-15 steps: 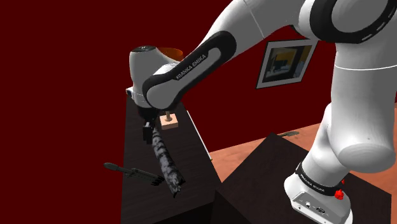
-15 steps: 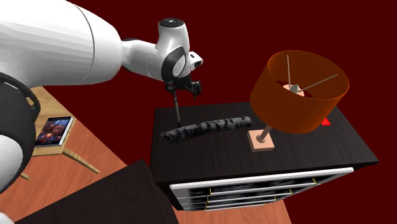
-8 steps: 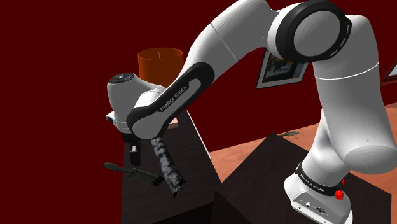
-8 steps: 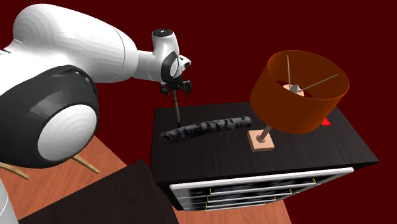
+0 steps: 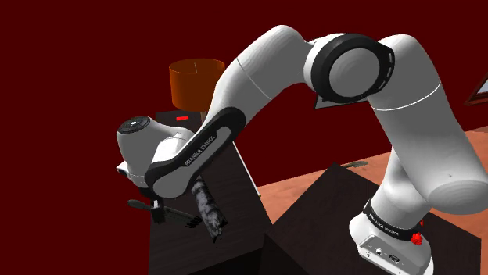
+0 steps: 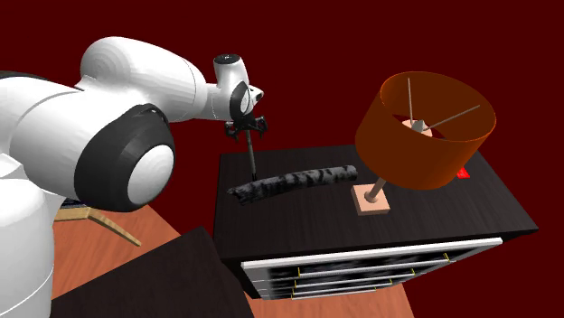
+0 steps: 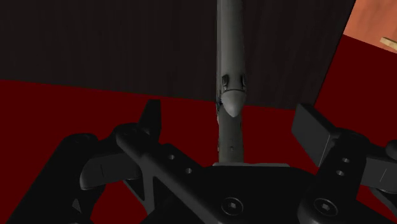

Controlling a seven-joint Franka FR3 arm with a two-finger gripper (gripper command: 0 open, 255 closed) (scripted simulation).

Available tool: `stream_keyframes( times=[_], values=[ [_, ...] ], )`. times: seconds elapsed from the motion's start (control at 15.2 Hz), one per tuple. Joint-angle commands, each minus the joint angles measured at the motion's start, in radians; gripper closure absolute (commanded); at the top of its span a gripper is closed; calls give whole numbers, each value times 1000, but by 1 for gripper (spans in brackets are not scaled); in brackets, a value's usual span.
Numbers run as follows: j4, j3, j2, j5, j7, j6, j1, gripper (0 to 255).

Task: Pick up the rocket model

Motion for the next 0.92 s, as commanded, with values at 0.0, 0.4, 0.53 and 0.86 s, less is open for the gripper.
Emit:
stream_keyframes(
  times=[0.0,0.4,0.53,0.86],
  values=[
    [0,-5,18,-6,6,18,5,0],
    [6,-11,44,-13,9,38,9,255],
    [5,-11,44,-13,10,39,9,255],
    [5,-12,45,-13,9,40,9,255]
  ],
)
